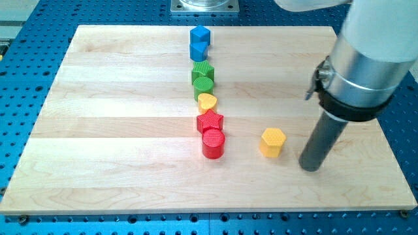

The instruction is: Drag the hexagon to the bottom right side of the board

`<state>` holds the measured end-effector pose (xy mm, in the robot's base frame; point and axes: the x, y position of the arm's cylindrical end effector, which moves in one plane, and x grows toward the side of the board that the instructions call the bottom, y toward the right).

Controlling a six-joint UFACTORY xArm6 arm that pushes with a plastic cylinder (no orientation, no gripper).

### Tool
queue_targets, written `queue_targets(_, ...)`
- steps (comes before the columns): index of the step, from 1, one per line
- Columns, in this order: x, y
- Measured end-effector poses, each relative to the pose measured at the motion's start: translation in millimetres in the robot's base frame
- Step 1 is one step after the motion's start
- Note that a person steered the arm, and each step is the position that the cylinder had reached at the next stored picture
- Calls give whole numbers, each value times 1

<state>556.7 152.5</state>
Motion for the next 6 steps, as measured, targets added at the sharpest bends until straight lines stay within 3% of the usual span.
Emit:
queue_targets(2, -9, -101)
queue_targets(3, -48, -98)
queue_targets(5, -29, 48)
queue_targets(6, -59, 39)
